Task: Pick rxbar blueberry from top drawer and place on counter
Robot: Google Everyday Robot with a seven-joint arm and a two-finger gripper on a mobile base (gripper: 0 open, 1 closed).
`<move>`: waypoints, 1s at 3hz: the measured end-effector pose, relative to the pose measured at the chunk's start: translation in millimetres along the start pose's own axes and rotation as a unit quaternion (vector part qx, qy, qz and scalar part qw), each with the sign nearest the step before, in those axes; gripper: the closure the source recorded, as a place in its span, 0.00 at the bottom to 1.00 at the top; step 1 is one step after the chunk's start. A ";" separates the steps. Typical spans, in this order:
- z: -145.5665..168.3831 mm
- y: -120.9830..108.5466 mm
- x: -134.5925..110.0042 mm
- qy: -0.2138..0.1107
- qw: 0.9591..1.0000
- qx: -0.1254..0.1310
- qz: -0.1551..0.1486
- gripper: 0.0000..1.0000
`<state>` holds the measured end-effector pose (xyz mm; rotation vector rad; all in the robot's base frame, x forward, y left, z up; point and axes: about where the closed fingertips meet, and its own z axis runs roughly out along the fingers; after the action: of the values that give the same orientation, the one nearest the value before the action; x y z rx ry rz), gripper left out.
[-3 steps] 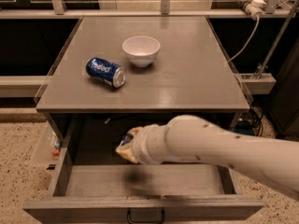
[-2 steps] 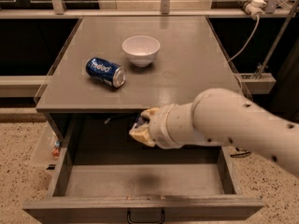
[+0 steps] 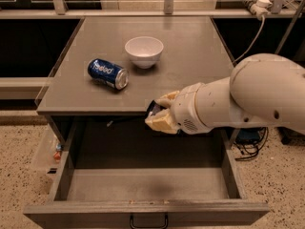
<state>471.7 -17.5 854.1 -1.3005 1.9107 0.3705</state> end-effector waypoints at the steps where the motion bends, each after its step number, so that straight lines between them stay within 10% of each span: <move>1: 2.7 -15.5 -6.7 -0.006 1.000 -0.010 -0.009 1.00; 3: 12.3 -85.0 -45.8 -0.017 0.998 -0.023 -0.052 1.00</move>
Offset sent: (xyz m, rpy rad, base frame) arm 0.1025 -0.0048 0.0585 -0.0192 -0.0876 0.1247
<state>560.0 -16.8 895.0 -1.4087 1.8071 0.3823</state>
